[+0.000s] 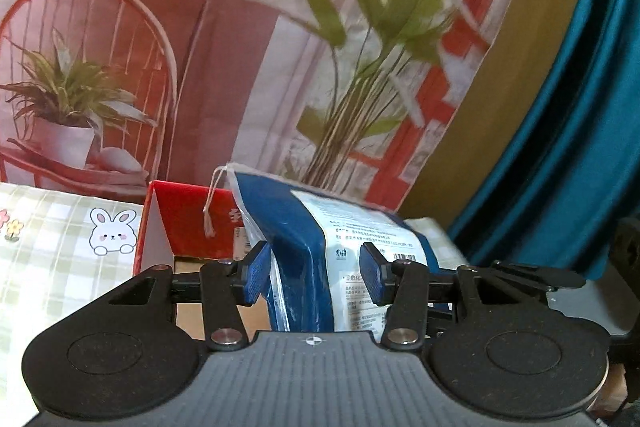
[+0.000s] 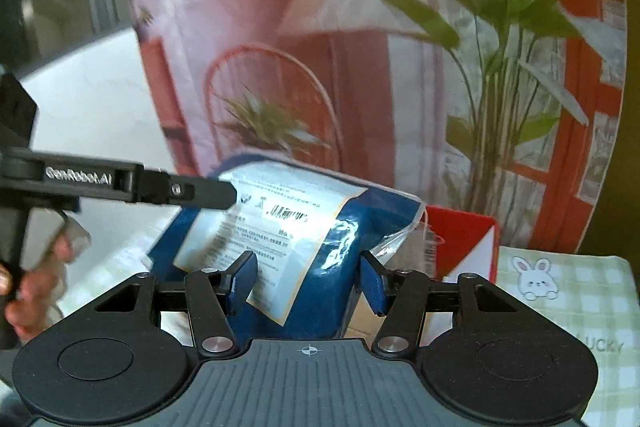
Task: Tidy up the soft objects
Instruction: 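Lift the blue-and-white bag with the left tool and drop it into the red box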
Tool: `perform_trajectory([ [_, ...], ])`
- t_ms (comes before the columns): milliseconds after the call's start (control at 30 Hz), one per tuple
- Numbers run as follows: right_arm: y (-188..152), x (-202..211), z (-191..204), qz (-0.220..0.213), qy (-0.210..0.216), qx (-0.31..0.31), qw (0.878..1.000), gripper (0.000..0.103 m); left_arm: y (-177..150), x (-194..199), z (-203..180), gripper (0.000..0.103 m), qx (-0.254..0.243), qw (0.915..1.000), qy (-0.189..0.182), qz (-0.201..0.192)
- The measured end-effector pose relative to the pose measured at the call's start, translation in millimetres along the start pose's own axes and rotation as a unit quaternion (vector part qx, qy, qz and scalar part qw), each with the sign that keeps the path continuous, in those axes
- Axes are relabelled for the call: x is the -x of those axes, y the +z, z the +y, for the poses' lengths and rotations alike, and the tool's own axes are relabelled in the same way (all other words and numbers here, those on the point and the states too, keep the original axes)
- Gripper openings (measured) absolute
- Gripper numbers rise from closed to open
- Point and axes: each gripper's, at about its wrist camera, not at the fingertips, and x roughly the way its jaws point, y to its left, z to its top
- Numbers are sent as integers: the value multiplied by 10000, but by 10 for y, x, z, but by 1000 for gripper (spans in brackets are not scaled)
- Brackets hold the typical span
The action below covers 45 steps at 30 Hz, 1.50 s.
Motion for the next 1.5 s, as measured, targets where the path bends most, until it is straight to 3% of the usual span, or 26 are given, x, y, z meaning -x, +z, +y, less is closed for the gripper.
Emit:
perform_trajectory([
  [200,-62,-556,-264,513,-299,-214,9980,52,-73,-503,182,51,190,9973,133,691],
  [433,-184,-808,-377,1081,-366,-438,9925,52,-182,-702,237,52,172,9910,295,1294],
  [800,-298,-862,-456,1333,-477,-653,9878,54,-272,-886,276,56,356,9847,174,1698],
  [1000,-249,-736,-373,1138,-606,-583,9899,60,-242,-735,220,60,145,9879,374,1501],
  [1267,-309,-217,-134,208,-496,-733,9959,60,-202,-42,147,67,-280,9948,530,825],
  [1400,-488,69,-30,-218,-373,-1048,9936,60,-277,274,225,67,-155,9956,699,601],
  [1500,-637,204,43,-261,-342,-1124,9927,60,-392,488,345,67,71,9939,994,468],
])
